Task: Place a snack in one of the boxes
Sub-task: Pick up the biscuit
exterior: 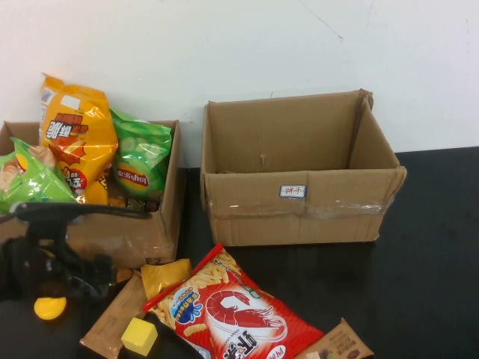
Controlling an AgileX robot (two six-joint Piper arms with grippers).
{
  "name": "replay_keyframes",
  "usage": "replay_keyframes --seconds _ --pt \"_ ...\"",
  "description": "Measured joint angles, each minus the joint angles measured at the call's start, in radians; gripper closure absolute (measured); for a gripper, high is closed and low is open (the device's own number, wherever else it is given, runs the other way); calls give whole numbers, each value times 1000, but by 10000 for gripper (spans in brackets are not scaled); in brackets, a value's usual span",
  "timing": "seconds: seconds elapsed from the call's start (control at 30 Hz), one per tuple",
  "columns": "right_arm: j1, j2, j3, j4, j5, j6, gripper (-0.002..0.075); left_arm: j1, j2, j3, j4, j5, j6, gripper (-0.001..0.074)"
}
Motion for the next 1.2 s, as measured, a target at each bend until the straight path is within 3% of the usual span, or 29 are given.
replay_keyframes --seconds 0.4,0.9,1.0,1.2 --pt "0 0 0 2 0 0 727 -106 144 -2 -4 -183 0 65" --pt "0 0 0 2 0 0 727 -108 235 -9 -51 -319 -20 85" --pt "0 0 0 2 0 0 727 -108 246 -10 -60 -337 -32 172" --pt "0 0 0 2 0 0 727 -108 253 -10 -63 -357 -82 527"
